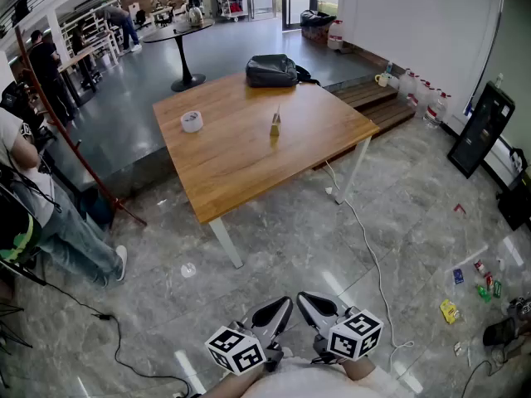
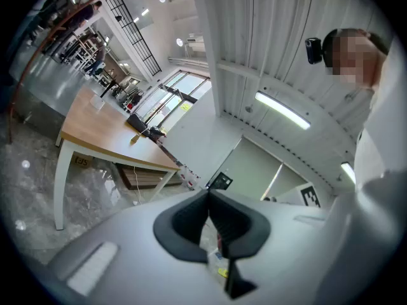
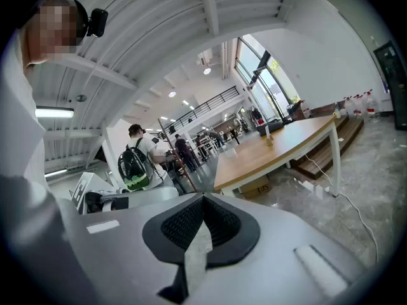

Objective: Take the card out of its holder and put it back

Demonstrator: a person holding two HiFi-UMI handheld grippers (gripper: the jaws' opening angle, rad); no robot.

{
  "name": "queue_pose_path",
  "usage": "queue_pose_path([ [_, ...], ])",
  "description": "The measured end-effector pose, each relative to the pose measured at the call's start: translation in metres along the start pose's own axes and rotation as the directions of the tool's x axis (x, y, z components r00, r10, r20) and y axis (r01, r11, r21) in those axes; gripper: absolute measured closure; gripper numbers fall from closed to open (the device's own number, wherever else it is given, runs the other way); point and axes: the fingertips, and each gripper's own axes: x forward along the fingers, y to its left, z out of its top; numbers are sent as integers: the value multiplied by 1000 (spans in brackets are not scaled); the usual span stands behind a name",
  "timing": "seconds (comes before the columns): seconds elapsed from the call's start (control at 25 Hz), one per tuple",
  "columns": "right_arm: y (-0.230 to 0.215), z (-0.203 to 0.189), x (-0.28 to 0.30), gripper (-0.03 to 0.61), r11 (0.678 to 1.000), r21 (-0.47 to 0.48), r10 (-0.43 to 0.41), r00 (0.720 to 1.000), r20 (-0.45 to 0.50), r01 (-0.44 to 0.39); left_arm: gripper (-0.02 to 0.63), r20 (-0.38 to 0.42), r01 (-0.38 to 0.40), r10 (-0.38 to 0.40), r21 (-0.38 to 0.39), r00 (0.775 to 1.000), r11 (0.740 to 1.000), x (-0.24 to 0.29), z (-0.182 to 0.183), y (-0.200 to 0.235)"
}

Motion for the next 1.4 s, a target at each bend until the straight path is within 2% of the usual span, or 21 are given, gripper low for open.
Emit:
queue_pose_path([
  [0.12,-12,10,18,584,1000,-3,8,1000,-11,-8,606,-8,-2,2,-1,1000,1000,16,9,14],
  [0.4,-54,51,78,584,999,-22,-45,998,53,46,606,-37,3,-2,29,999,1000,55,43,73],
  [0.8,-122,136,208,584,991,30,-131,987,97,128,606,-80,65,-58,94,995,993,131,156,174],
  [1.0,-137,158,255,584,988,50,-152,983,98,148,606,-114,95,-92,19,989,995,158,183,215],
  [1.24,-170,175,284,584,977,88,-200,975,95,192,606,-137,104,-109,-49,985,993,191,202,253],
  [1.4,-201,202,296,584,977,72,-209,968,136,201,606,-120,85,-92,-59,989,995,222,219,275],
])
